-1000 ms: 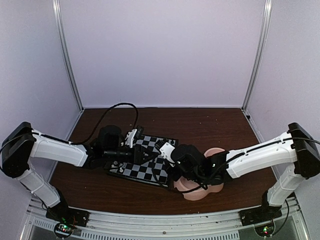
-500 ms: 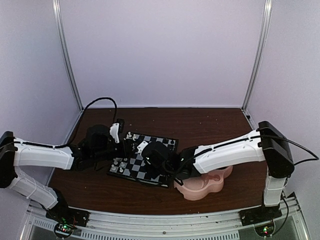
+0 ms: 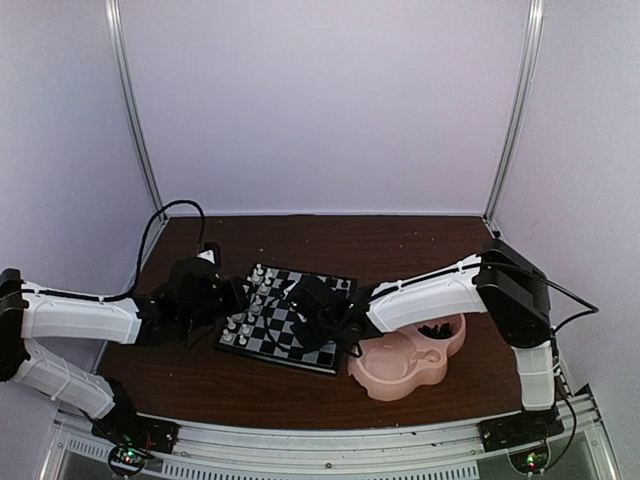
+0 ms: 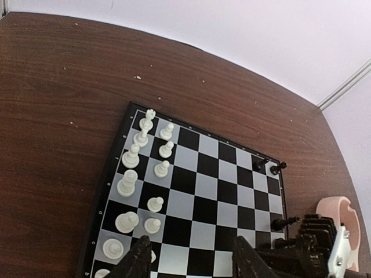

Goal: Set up the chess pieces on the board
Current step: Place the pawn on the chessboard.

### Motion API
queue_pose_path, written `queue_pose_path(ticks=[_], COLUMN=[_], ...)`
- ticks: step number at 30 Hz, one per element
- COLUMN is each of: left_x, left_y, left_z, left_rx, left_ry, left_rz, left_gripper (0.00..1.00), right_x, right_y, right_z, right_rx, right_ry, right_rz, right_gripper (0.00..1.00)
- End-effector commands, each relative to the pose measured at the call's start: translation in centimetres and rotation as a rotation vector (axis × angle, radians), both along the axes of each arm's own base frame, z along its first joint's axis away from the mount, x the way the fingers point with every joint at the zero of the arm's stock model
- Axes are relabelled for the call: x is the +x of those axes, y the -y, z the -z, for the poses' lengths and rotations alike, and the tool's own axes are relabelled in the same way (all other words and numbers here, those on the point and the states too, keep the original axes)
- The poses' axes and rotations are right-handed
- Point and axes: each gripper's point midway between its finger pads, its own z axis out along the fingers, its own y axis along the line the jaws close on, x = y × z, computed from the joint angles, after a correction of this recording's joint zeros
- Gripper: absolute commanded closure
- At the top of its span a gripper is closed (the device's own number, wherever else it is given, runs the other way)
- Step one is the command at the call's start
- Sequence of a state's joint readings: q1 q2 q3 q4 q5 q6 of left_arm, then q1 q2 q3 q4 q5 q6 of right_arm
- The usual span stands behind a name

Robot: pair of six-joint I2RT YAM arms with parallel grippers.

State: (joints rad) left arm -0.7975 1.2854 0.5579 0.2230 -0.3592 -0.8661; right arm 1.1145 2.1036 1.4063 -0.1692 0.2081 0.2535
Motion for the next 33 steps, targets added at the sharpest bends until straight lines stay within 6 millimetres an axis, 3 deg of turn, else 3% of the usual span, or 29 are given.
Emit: queue_pose_path(ticks=[1, 11, 25, 33], left_x=[0.3, 0.3, 0.2, 0.2], left_y=[-0.4, 0.2, 1.0, 2.4], left_z=[-1.5, -1.7, -2.1, -1.7], left_rx=[-0.023, -0.023, -0.014, 0.014], left_ry=[0.047, 0.054, 0.057, 0.036], left_rz=[-0.016, 0.016, 0.063, 0.134], left_gripper=[0.52, 0.52, 0.52, 0.52], right_x=[-0.1, -0.3, -0.6, -0.8], right_y=[-1.2, -1.6, -1.6, -1.4], right_z=[0.4, 0.7, -2.4, -3.7], right_rx=[0.027, 0.028, 0.071, 0.096], right_ry=[-0.04, -0.06, -0.025, -0.013], right_rz=[-0.005, -0.028, -0.061, -0.067], right_gripper=[0.8, 0.61, 0.56, 0.59])
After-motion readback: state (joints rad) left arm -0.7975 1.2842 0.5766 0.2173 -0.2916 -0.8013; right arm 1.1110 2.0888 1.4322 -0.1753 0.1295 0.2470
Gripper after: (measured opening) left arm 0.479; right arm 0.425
